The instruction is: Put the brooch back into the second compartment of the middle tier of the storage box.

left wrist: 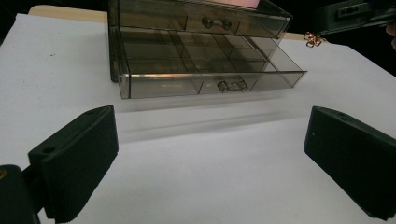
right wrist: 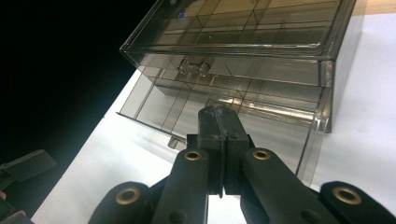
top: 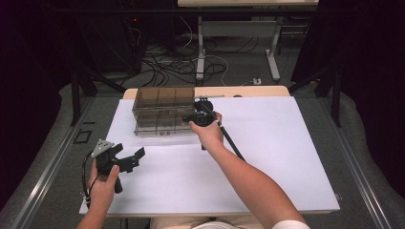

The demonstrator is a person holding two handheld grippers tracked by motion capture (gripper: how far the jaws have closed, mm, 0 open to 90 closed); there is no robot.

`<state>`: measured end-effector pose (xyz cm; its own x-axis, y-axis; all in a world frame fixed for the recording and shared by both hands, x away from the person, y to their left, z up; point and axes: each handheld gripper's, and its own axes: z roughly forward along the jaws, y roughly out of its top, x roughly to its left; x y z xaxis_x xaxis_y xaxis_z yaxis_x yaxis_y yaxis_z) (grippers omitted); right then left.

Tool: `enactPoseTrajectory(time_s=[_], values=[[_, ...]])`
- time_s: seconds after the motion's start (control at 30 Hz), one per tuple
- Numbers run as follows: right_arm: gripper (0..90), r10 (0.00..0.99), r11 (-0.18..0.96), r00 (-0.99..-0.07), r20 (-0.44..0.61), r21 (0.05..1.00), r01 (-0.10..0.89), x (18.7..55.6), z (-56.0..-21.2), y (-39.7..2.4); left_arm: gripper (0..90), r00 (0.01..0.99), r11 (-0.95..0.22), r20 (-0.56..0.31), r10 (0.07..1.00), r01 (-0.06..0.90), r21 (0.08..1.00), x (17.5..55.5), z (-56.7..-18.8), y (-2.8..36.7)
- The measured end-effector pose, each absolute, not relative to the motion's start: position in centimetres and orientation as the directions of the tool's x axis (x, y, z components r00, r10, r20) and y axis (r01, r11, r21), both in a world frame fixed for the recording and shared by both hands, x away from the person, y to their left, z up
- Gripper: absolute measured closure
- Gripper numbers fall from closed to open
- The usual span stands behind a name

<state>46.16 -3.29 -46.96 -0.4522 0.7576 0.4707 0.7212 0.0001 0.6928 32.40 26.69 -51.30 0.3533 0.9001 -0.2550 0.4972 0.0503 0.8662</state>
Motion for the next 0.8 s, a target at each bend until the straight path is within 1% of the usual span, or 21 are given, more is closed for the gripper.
enactPoseTrajectory(time_s=[0.43, 0.6, 0.8], values=[[90.0, 0.754, 0.015, -0.474, 0.455, 0.709, 0.705, 46.3, -47.0, -2.1, 3.2, 0.359, 0.045, -0.252, 0.899, 0.496, 0.867, 32.4, -51.3, 26.6], [90.0, 0.760, 0.031, -0.483, 0.434, 0.719, 0.695, 46.5, -47.2, -1.4, 3.2, 0.359, 0.046, -0.255, 0.898, 0.498, 0.866, 32.4, -51.3, 26.6], [90.0, 0.763, 0.044, -0.490, 0.421, 0.723, 0.690, 46.8, -47.9, -0.5, 3.2, 0.360, 0.050, -0.258, 0.897, 0.495, 0.867, 32.4, -51.3, 26.6]])
